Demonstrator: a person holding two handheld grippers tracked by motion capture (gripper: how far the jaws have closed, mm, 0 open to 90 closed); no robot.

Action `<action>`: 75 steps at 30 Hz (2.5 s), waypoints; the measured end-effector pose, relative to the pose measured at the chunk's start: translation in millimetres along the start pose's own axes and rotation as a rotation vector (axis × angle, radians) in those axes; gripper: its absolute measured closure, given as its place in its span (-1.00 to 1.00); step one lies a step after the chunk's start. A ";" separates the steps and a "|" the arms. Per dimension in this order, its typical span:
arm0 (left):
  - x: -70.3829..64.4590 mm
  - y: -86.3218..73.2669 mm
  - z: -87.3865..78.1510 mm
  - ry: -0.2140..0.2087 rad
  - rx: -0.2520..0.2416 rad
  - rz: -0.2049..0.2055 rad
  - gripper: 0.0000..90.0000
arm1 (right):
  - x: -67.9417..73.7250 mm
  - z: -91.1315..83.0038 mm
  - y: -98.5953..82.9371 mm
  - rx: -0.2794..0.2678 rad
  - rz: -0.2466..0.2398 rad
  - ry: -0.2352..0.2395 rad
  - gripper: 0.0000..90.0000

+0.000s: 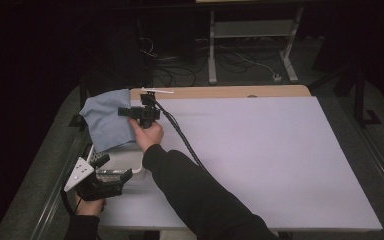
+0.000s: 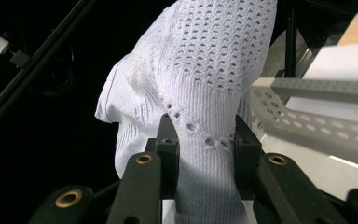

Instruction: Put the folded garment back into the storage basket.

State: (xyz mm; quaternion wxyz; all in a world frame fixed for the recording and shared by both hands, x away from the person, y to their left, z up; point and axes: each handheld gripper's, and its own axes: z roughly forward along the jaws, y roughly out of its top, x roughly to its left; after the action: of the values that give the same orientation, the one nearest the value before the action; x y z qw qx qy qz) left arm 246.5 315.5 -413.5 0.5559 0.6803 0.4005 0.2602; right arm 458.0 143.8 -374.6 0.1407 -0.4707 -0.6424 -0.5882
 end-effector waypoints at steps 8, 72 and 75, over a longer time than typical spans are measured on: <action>0.3 0.1 -0.4 0.000 -0.004 -0.003 -1.00 | -5.2 4.4 -9.5 -0.005 0.056 -0.039 0.54; -0.7 -0.9 2.0 -0.003 0.007 0.006 -1.00 | -36.4 -88.5 0.9 0.056 -0.318 -0.195 -1.00; -0.6 -0.9 2.3 -0.002 0.008 0.007 -1.00 | -36.4 -96.2 4.4 0.082 -0.326 -0.191 -1.00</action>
State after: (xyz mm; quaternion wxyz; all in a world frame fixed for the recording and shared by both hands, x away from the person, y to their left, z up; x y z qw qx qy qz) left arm 247.7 313.8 -414.8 0.5526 0.6841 0.3988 0.2599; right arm 444.4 41.8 -372.8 0.0011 -0.4077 -0.7441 -0.5292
